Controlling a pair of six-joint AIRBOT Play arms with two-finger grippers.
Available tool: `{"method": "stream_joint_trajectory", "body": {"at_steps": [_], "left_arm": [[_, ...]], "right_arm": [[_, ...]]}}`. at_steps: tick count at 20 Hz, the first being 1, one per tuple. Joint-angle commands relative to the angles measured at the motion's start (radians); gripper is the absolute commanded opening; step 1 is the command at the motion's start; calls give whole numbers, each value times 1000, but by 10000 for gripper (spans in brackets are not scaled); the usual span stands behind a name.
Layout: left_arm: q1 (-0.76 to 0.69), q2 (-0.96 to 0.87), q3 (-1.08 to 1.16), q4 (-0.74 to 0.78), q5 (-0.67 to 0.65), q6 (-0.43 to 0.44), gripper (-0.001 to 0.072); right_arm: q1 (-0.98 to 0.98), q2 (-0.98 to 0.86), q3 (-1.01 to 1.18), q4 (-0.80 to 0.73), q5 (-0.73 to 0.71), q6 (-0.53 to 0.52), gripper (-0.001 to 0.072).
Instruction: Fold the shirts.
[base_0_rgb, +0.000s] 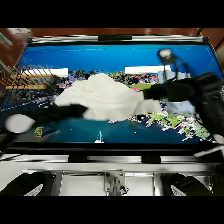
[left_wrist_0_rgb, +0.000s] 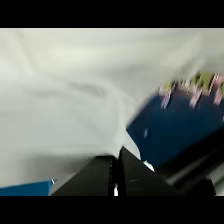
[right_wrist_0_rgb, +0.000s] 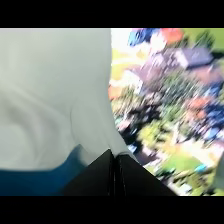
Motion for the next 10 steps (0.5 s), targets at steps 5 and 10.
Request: {"method": "stream_joint_trajectory", "body": {"at_steps": [5,10], "left_arm": [[200,275,723,188,-72,48,35],[200,335,752,235,-167,44,34]], "right_arm": [[1,404,358,-78,403,-57,62],[0,513,401,-53,391,-56,63]]}}
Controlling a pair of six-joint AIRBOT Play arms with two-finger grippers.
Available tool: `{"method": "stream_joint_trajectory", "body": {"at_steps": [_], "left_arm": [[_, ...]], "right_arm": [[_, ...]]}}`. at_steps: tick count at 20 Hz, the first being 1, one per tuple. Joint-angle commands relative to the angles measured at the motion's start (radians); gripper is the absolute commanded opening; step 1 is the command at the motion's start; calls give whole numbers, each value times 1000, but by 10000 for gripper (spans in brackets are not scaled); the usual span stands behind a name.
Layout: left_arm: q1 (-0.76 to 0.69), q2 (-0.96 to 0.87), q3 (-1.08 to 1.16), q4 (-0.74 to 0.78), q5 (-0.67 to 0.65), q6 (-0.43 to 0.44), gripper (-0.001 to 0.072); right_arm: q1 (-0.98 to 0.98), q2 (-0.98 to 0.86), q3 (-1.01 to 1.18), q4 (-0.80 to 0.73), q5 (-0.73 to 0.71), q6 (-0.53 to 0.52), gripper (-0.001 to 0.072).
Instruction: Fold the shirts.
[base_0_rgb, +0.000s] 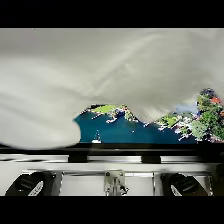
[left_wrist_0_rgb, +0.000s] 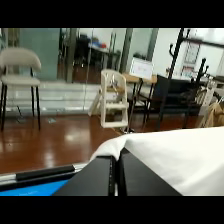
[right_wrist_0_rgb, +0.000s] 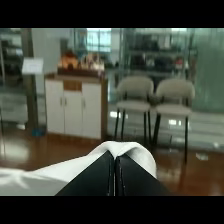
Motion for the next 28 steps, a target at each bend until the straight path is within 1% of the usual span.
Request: {"method": "stream_joint_trajectory", "body": {"at_steps": [1,2,4,6,8,10,13,14,16,17,20,22,24,25,26,28], "left_arm": [[10,31,49,79,-116,-29,34],[10,26,42,115,-163,-60,34],[10,20,4,186,-229,-66,34],[10,20,-67,269,-269,-99,34],[10,20,-167,311,-281,-136,34],[10,12,-278,321,-270,-141,35],[11,-53,-423,379,-235,-142,34],[16,-97,-454,391,-225,-143,35],[25,-203,-468,391,-204,-175,35],[25,-254,-467,390,-168,-175,35],[25,-400,-467,391,-3,-175,34],[25,-502,-467,391,67,-175,35],[26,-604,-467,391,88,-190,35],[29,-655,-467,390,85,-219,35],[32,-697,-467,389,76,-265,35],[41,-766,-467,379,25,-420,35]], "right_arm": [[0,66,33,14,-42,-4,63],[0,60,33,10,-108,-4,63],[0,33,33,-19,-221,-4,63],[0,-24,33,-68,-312,-5,63],[0,-112,32,-90,-364,-5,63],[0,-231,32,-90,-384,-1,63],[0,-444,32,-103,-373,6,63],[0,-522,32,-119,-358,11,63],[0,-660,32,-156,-299,34,63],[0,-716,32,-169,-253,41,63],[0,-843,32,-227,-106,52,63],[0,-904,32,-261,-53,95,63],[0,-959,32,-258,-40,156,63],[0,-985,32,-245,-45,192,63],[0,-1013,32,-219,-58,216,63],[0,-1060,32,-137,-98,246,72]]}}
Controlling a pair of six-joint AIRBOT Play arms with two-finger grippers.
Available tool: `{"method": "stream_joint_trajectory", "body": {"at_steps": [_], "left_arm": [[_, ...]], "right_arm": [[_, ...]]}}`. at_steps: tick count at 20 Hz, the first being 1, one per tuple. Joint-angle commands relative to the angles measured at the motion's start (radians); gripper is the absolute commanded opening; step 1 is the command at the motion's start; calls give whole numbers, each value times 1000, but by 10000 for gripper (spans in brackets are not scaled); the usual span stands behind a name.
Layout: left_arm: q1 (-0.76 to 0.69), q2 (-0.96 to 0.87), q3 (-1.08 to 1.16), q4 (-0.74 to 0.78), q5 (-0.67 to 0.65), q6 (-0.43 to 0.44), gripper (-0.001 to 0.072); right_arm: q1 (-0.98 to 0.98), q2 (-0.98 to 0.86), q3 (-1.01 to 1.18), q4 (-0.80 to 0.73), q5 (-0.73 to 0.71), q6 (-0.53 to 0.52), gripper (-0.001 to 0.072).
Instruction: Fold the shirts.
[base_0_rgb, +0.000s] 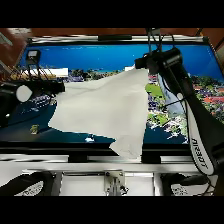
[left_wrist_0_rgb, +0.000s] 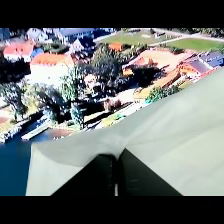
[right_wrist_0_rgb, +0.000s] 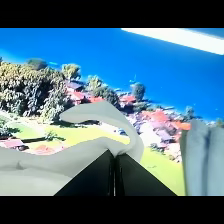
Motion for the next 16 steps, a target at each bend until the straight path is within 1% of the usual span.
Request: {"method": "stream_joint_trajectory", "body": {"at_steps": [1,2,3,4,5,6,8,9,10,11,12,13,14,15,16], "left_arm": [[16,-134,-1,-33,-57,-210,36],[23,-147,-1,-62,-84,-219,107],[30,-150,0,-89,-108,-219,373],[42,-148,11,-94,-146,-219,571],[68,-147,41,-93,-219,-204,617],[103,-146,80,-92,-300,-158,617],[193,-145,174,-92,-481,-6,617],[245,-143,204,-93,-563,71,614],[293,-138,208,-93,-621,115,614],[345,-132,195,-96,-666,145,611],[396,-122,159,-116,-681,175,591],[441,-113,109,-154,-680,210,508],[487,-105,44,-211,-664,242,477],[525,-101,-20,-270,-640,270,478],[559,-102,-81,-330,-605,291,502]], "right_arm": [[0,-91,1,124,-39,74,88],[0,-100,1,171,-61,74,150],[0,-99,1,191,-80,74,468],[0,-87,3,194,-113,72,582],[-1,-66,9,170,-166,69,582],[-1,-36,10,127,-213,69,582],[-13,42,10,22,-327,36,582],[-39,77,10,4,-392,4,582],[-76,102,9,15,-457,-29,581],[-123,120,3,53,-528,-61,578],[-183,137,-16,135,-600,-103,536],[-240,154,-51,233,-653,-134,491],[-299,178,-108,341,-690,-166,491],[-347,207,-181,430,-698,-187,491],[-382,236,-253,489,-691,-197,491]]}}
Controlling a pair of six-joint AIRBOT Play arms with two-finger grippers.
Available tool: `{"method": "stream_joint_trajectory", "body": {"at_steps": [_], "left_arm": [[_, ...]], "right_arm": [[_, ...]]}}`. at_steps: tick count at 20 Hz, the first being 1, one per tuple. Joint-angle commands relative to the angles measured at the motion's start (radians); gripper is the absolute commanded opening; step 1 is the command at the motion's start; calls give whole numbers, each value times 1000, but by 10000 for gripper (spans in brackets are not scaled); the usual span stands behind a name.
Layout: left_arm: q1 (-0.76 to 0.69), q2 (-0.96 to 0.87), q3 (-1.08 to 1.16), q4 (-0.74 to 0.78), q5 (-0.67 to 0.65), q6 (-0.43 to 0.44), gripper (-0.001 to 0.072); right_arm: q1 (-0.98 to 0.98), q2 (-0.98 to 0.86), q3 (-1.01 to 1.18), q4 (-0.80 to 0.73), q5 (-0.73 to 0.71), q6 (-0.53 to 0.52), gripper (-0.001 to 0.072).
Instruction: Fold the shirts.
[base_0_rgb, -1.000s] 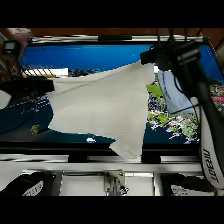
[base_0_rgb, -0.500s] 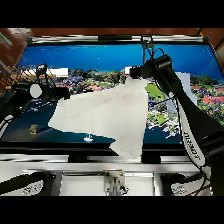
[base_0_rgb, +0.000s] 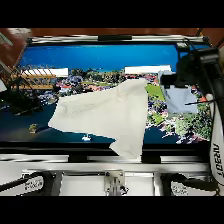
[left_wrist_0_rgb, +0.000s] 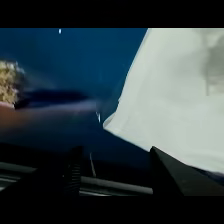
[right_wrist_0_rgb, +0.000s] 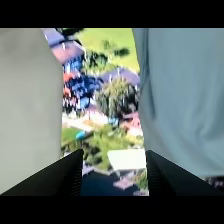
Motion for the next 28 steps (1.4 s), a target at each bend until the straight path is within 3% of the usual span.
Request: {"method": "stream_joint_trajectory", "body": {"at_steps": [1,2,4,9,12,15,17,18,20,22,23,28], "left_arm": [[141,9,-180,-202,50,133,674],[158,9,-227,-250,113,150,720],[159,1,-282,-282,193,192,720],[154,-80,-288,-291,260,195,710],[130,-110,-288,-310,296,195,643],[85,-126,-288,-310,304,194,433],[66,-128,-287,-317,301,193,106],[66,-127,-284,-335,286,196,35],[70,-120,-274,-346,266,221,34],[70,-97,-261,-346,259,230,34],[70,-80,-257,-349,260,237,34],[60,-3,-256,-422,261,254,34]], "right_arm": [[-146,99,-206,280,-93,-86,491],[-163,124,-262,319,-82,-87,491],[-169,161,-329,342,-60,-89,491],[-168,174,-342,349,14,-88,491],[-168,174,-342,348,26,-88,491],[-169,173,-344,344,22,-88,492],[-169,173,-389,337,2,-89,493],[-168,173,-443,341,-15,-103,493],[-168,177,-586,391,-15,-116,495],[-167,183,-718,568,39,-151,505],[-157,184,-775,636,79,-180,577],[-6,183,-904,644,324,-125,584]]}}
